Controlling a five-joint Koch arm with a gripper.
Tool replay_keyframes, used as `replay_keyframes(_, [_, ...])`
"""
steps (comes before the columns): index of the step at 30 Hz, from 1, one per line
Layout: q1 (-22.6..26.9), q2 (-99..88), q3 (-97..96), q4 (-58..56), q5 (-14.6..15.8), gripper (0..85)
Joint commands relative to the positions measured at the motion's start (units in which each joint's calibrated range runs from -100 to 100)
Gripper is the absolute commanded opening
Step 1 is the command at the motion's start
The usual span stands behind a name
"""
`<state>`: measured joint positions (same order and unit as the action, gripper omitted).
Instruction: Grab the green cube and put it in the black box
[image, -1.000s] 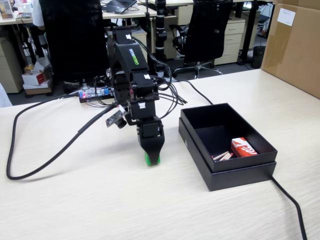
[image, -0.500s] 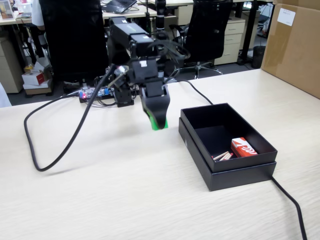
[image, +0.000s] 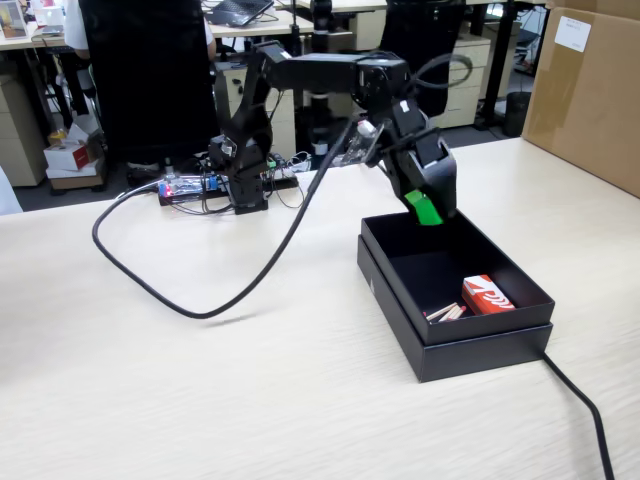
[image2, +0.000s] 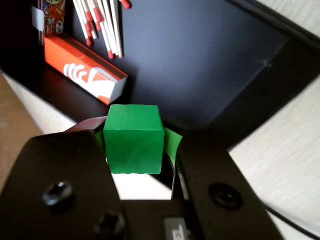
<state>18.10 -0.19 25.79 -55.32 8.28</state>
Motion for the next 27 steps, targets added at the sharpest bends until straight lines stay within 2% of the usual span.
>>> replay_keyframes(1, [0.1, 2.1, 4.1, -0.1, -0.1, 0.9])
replay_keyframes(16, [-0.1, 10.5, -1.1, -0.1, 0.0, 2.0])
replay_keyframes(19, [-0.1, 10.9, -2.8, -1.0, 0.0, 22.1])
replay_keyframes(22, [-0.3, 10.3, -2.8, -1.0, -0.1, 37.2])
replay_keyframes(25, [-0.6, 6.6, -2.1, -1.0, -0.1, 45.7])
replay_keyframes(27, [-1.0, 0.9, -0.8, -1.0, 0.0, 46.5])
